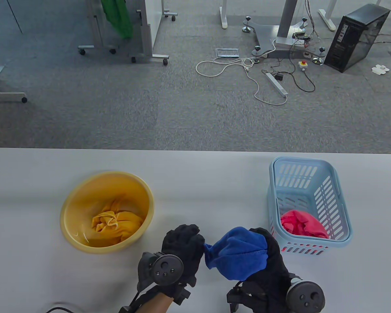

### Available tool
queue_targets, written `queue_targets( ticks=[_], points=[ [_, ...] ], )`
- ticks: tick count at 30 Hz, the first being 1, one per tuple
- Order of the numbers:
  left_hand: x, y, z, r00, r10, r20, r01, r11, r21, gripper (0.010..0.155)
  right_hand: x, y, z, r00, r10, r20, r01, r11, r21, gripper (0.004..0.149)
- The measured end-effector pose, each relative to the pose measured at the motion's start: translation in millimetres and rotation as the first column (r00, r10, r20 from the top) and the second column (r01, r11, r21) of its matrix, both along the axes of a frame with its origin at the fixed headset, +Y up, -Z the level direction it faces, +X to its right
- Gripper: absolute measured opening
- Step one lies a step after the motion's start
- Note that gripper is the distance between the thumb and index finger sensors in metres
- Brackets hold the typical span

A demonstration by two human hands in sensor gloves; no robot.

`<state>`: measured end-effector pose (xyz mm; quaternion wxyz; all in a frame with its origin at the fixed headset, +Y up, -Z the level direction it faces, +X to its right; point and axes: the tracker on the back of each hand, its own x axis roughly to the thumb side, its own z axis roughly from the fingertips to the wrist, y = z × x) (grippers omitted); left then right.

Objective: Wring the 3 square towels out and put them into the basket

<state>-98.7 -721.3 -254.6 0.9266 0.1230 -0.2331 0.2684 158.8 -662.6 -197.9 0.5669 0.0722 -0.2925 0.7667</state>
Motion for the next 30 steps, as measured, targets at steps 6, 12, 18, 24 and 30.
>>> queue_targets(
  ticks=[6,12,18,24,30],
  points=[
    [4,-11,1,1.000,0.022,-0.011,-0.022,0.995,-0.101,0.040,-1,-1,-2,1.000,-0.019,-0.018,0.019,1.000,0.001,0.051],
    [-3,-9,6,0.997,0.081,-0.016,-0.082,0.982,-0.170,0.049,-1,-4,-3,0.998,-0.043,-0.036,0.043,0.999,-0.003,0.050],
    [-8,-6,2,0.914,0.333,0.230,-0.221,0.887,-0.405,0.086,-2,-5,-5,1.000,-0.017,-0.026,0.017,1.000,-0.011,0.050],
    [-3,-10,0,0.729,0.617,0.297,-0.330,0.697,-0.637,0.097,-9,-5,-6,0.999,0.017,-0.033,-0.018,1.000,-0.012,0.050],
    [3,-14,-1,0.737,0.601,0.310,-0.305,0.704,-0.641,0.116,-18,-5,-8,0.994,0.021,-0.107,-0.024,0.999,-0.025,0.050]
  ],
)
